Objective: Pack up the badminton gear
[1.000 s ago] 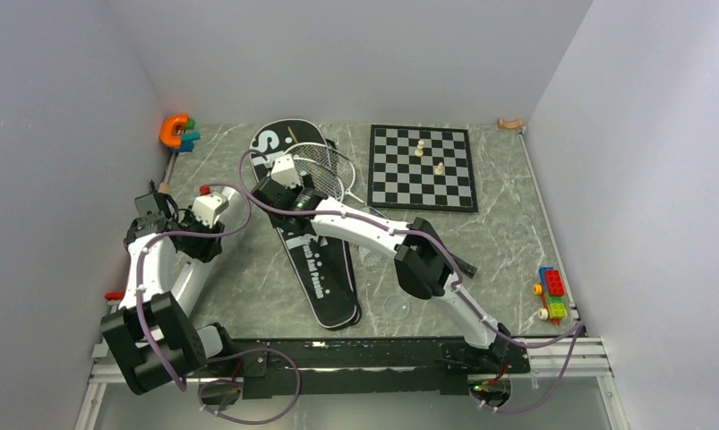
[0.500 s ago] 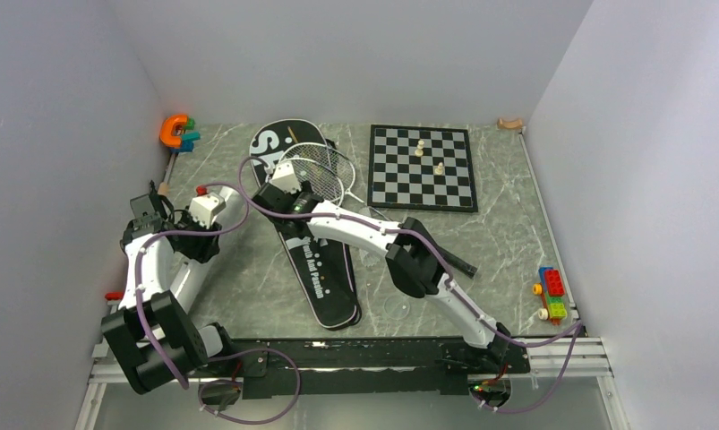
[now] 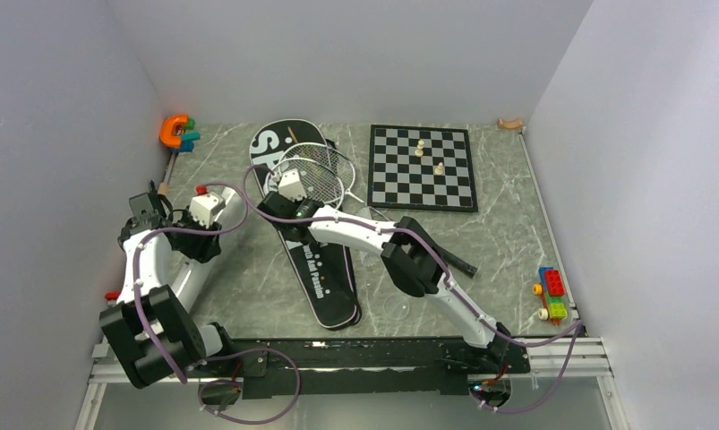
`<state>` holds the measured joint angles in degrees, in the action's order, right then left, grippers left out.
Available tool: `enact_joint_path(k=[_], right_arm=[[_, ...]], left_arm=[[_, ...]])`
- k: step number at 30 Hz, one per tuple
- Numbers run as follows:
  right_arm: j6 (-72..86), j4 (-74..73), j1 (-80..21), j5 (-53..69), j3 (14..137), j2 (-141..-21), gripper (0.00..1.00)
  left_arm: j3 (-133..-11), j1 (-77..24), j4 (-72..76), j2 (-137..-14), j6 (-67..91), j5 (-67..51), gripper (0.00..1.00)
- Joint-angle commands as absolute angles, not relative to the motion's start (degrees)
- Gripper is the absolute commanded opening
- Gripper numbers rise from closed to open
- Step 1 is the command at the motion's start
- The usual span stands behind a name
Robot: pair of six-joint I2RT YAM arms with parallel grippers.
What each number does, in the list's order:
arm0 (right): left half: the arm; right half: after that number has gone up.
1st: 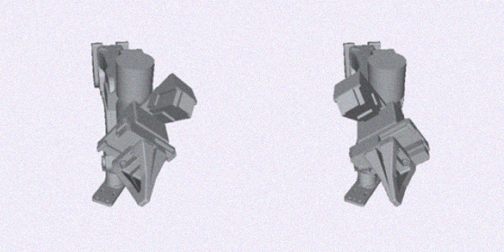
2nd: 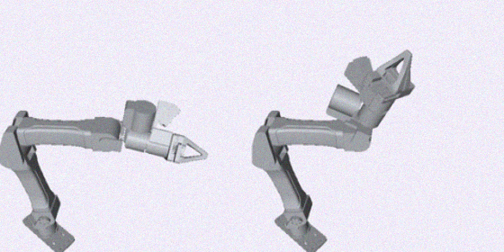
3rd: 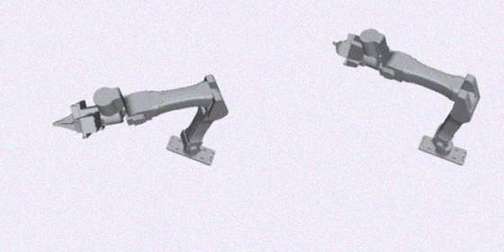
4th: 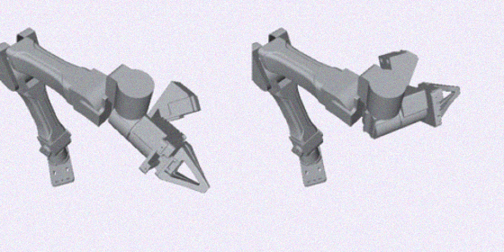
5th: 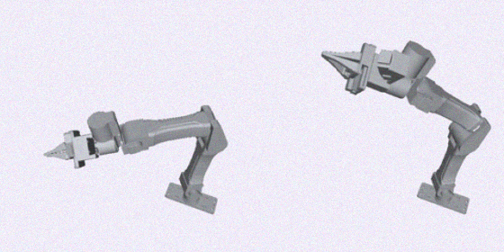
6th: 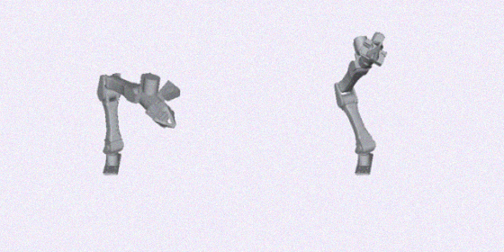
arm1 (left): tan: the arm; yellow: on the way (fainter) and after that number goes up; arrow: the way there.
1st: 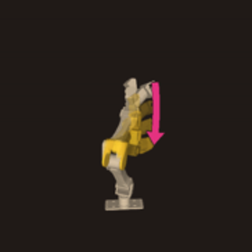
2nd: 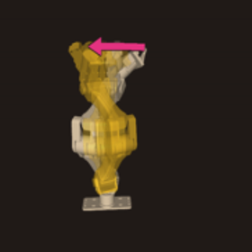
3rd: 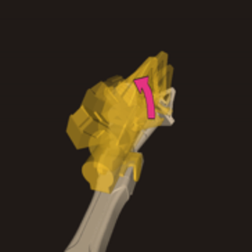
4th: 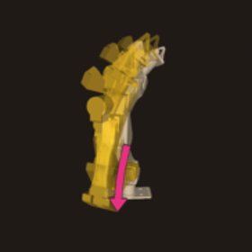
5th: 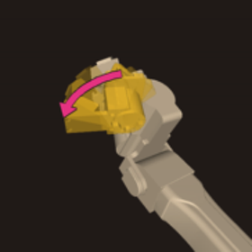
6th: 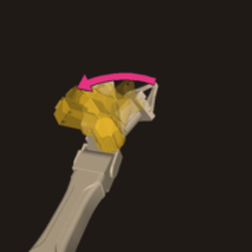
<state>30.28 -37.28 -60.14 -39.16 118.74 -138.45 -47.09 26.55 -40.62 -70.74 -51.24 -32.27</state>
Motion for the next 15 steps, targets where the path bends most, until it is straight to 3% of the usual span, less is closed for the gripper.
enact_joint_path(k=[1, 4, 10, 15], right_arm=[[31.54, -36.21, -59.9, -42.79, 115.18, -131.06, 0.12], [32.71, -36.49, -59.73, -44.16, 111.59, -126.22, 0.01], [35.94, -33.2, -57.24, -40.76, 97.88, -110.18, 0.0], [38.33, -19.56, -50.76, -22.42, 76.53, -89.1, 0.0]], left_arm=[[-50.37, 26.42, -45.27, -71.68, -53.39, -38.16, 0.32], [-50.41, 24.78, -47.82, -71.32, -55.0, -39.87, 0.36], [-48.22, 17.76, -49.39, -66.16, -57.52, -42.56, 0.35], [-48.41, 15.24, -53.82, -60.25, -60.54, -49.08, 0.35]])
